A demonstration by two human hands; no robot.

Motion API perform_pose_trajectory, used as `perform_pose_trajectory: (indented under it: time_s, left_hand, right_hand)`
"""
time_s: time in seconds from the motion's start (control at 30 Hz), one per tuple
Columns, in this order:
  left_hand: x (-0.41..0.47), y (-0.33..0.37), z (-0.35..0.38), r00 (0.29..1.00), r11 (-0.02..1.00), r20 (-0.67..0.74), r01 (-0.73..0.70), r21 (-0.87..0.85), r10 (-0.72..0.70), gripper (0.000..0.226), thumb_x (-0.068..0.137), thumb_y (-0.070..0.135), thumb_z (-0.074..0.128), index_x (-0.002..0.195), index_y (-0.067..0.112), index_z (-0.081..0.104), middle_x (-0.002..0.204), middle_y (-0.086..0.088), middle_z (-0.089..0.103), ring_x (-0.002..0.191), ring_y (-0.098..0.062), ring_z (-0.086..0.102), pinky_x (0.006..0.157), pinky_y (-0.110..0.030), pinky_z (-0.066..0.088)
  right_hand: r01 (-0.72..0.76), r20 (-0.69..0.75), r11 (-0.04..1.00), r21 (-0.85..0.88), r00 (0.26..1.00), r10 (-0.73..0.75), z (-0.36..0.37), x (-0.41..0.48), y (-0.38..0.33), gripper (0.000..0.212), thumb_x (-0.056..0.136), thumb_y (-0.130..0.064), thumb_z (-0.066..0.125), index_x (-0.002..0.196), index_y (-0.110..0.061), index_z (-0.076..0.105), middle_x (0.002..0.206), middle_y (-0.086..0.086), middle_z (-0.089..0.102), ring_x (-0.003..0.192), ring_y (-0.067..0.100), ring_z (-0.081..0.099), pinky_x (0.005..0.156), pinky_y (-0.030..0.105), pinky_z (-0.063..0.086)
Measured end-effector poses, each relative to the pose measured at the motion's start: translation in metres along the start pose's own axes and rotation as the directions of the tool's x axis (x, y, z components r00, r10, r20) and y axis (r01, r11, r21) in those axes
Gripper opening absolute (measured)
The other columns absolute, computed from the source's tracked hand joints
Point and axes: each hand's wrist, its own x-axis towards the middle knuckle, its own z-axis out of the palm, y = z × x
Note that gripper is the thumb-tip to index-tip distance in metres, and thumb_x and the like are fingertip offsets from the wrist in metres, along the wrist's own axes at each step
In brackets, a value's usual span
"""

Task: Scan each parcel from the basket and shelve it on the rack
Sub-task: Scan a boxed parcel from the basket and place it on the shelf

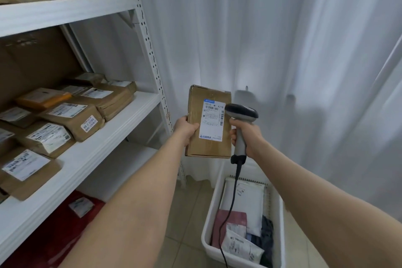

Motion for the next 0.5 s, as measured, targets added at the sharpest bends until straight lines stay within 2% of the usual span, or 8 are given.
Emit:
perform_pose_trajectory:
  time_s: [0.07, 0.13, 0.3, 0.43, 0.5]
  left_hand:
    - [-0.001, -0.003, 0.005, 1.000, 1.000, -0.012, -0.002, 0.011, 0.003, 0.043, 0.091, 0.008, 0.059, 0.133, 0.013, 0.051, 0.122, -0.010, 0.063, 0.103, -0.027, 0.061, 0.090, -0.041, 0.052]
    - [-0.001, -0.005, 0.008, 1.000, 1.000, -0.020, 0.003, 0.013, -0.003, 0.045, 0.091, 0.009, 0.059, 0.136, 0.014, 0.049, 0.122, -0.010, 0.062, 0.105, -0.028, 0.062, 0.092, -0.043, 0.052]
    - [0.001, -0.007, 0.010, 0.999, 1.000, -0.054, 0.001, 0.030, 0.000, 0.043, 0.093, 0.009, 0.057, 0.135, 0.014, 0.049, 0.123, -0.010, 0.062, 0.106, -0.029, 0.061, 0.094, -0.044, 0.052]
    - [0.000, -0.009, 0.010, 0.998, 1.000, -0.068, 0.003, 0.028, -0.001, 0.040, 0.094, 0.009, 0.056, 0.134, 0.013, 0.049, 0.123, -0.010, 0.061, 0.105, -0.028, 0.061, 0.086, -0.038, 0.052]
    - [0.000, -0.010, 0.010, 0.997, 0.999, -0.074, 0.008, 0.035, -0.005, 0.041, 0.094, 0.008, 0.056, 0.134, 0.013, 0.049, 0.124, -0.010, 0.061, 0.106, -0.028, 0.060, 0.088, -0.039, 0.052]
  right_hand:
    - [0.003, 0.028, 1.000, -0.024, 1.000, -0.003, 0.005, -0.005, -0.005, 0.005, 0.089, -0.009, 0.064, 0.088, -0.004, 0.061, 0.052, 0.004, 0.055, 0.041, 0.013, 0.050, 0.043, 0.022, 0.045]
    - [0.002, 0.032, 0.999, -0.050, 0.999, 0.000, 0.007, -0.007, -0.007, 0.007, 0.089, -0.010, 0.063, 0.091, -0.003, 0.061, 0.051, 0.004, 0.055, 0.042, 0.013, 0.050, 0.043, 0.022, 0.046]
    - [-0.017, 0.050, 0.996, -0.090, 0.998, 0.022, 0.008, -0.010, -0.012, 0.005, 0.089, -0.008, 0.061, 0.091, -0.004, 0.059, 0.050, 0.004, 0.056, 0.040, 0.012, 0.051, 0.043, 0.021, 0.046]
    - [-0.025, 0.072, 0.991, -0.129, 0.997, 0.034, 0.009, -0.011, -0.014, 0.006, 0.089, -0.007, 0.059, 0.094, -0.004, 0.059, 0.050, 0.003, 0.056, 0.041, 0.012, 0.050, 0.044, 0.021, 0.046]
    - [-0.035, 0.083, 0.988, -0.150, 0.995, 0.048, 0.010, -0.011, -0.016, 0.005, 0.088, -0.006, 0.058, 0.093, -0.004, 0.059, 0.051, 0.003, 0.055, 0.041, 0.012, 0.049, 0.044, 0.021, 0.046]
